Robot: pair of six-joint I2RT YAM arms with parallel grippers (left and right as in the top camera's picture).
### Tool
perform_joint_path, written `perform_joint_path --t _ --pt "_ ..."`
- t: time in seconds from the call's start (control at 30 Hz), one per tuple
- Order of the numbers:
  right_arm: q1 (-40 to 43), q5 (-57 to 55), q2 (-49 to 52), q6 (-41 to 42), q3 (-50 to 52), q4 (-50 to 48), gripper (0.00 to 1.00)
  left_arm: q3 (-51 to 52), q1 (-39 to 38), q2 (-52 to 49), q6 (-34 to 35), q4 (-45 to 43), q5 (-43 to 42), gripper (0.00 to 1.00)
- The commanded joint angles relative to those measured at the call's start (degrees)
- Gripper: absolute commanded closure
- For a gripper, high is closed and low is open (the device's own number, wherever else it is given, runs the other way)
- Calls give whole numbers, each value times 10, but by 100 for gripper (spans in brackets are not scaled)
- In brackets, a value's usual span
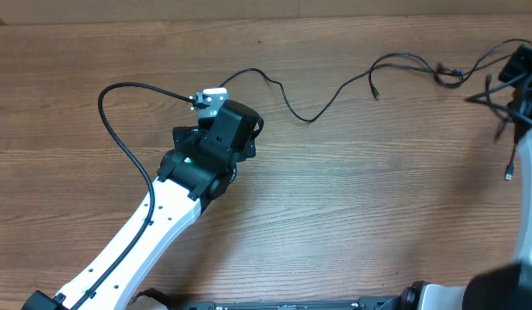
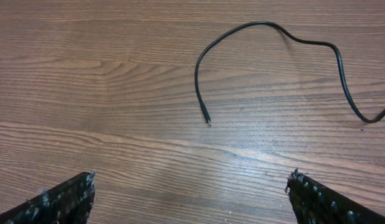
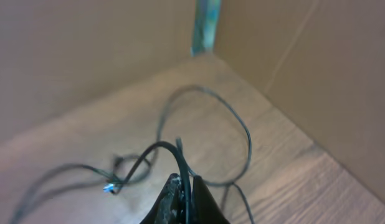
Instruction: Untangle cables
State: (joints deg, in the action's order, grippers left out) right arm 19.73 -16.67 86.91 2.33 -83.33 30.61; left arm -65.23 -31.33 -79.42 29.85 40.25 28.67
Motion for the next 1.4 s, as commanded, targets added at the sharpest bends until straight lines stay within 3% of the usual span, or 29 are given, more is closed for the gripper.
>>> perform_joint_path --t 0.0,0.2,0.5,0.67,0.77,0.97,1.2,1.23,1.27,1.33,1.37 --pt "0 26 -89 0 -4 -6 96 0 6 -1 0 -2 -2 0" --pt "0 -63 -113 0 -4 19 96 0 6 -1 0 -2 -2 1" --pt "35 -320 -103 25 -4 32 96 0 6 -1 -1 -2 -2 0" --pt "116 -313 -100 117 -3 89 96 0 6 -1 -1 -3 -2 0" --pt "179 -247 -87 155 -3 121 96 0 6 -1 -1 -3 -2 0" --pt "273 -125 -32 157 -3 138 96 0 6 -1 -1 -7 -2 0" --pt "291 -94 33 157 -3 135 96 0 6 -1 -1 -29 -2 0" --pt "291 -87 41 157 -3 134 89 0 6 -1 -1 -31 -2 1" --pt "291 -81 46 157 -3 132 68 0 6 -1 0 -31 -2 0" --pt "291 -57 54 157 -3 127 3 0 6 -1 -1 -30 -2 0" --pt "291 -34 56 157 -3 124 0 0 6 -1 -1 -30 -2 1"
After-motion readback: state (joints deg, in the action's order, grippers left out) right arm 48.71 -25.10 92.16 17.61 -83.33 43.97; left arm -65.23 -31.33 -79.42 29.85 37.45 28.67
